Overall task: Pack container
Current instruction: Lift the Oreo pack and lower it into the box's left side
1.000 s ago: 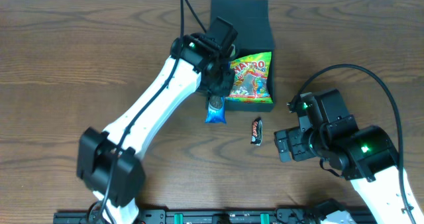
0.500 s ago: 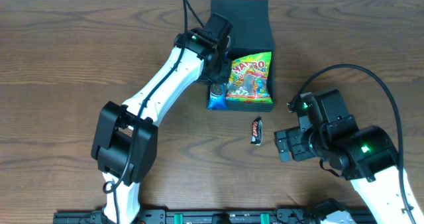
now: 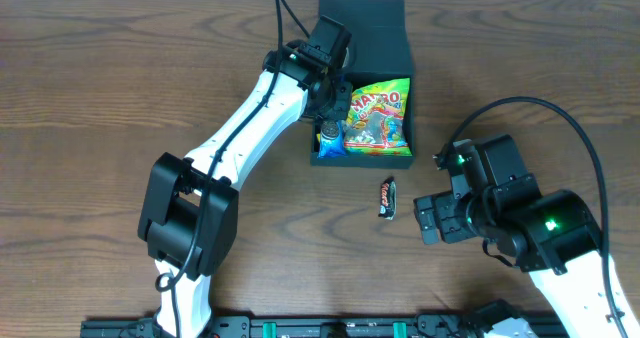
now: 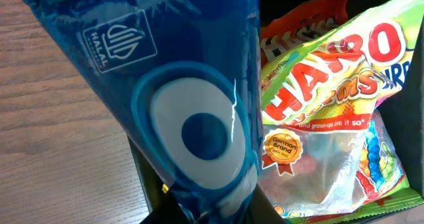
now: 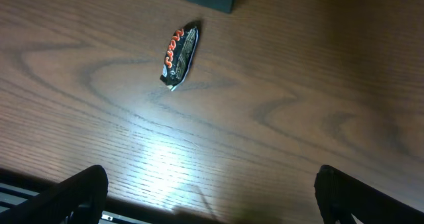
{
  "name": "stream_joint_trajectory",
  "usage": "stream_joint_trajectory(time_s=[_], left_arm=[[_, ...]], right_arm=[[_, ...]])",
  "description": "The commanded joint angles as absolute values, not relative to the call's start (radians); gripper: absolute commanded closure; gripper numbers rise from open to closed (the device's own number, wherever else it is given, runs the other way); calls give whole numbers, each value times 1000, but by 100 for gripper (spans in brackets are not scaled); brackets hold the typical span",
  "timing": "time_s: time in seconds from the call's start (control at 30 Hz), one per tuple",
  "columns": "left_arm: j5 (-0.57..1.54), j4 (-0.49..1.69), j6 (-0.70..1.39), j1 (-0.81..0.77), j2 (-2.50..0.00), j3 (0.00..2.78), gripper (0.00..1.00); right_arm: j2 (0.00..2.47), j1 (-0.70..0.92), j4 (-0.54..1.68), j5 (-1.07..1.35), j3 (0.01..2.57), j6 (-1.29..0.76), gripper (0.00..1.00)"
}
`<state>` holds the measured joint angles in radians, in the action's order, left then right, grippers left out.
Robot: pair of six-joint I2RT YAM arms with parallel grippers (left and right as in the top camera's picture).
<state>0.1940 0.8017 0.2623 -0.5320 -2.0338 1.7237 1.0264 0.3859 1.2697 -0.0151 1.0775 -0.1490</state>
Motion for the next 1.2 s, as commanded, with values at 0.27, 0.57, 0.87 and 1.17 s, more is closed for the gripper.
stream_joint_trajectory(time_s=[0.27,0.57,0.87,1.17], left_arm=[[175,788,265,-530,-2101,1742,94],[172,783,266,-533,-2140,1742,94],[169,779,266,-533,-2140,1742,75],[169,781,267,-533,-2139,1744,48]], right_arm=[[1019,400,1268,-11,1077,-160,1],[1019,400,1267,-11,1077,-160,1],[1019,400,1268,-11,1077,-160,1],[1019,400,1269,-11,1077,-160,1]])
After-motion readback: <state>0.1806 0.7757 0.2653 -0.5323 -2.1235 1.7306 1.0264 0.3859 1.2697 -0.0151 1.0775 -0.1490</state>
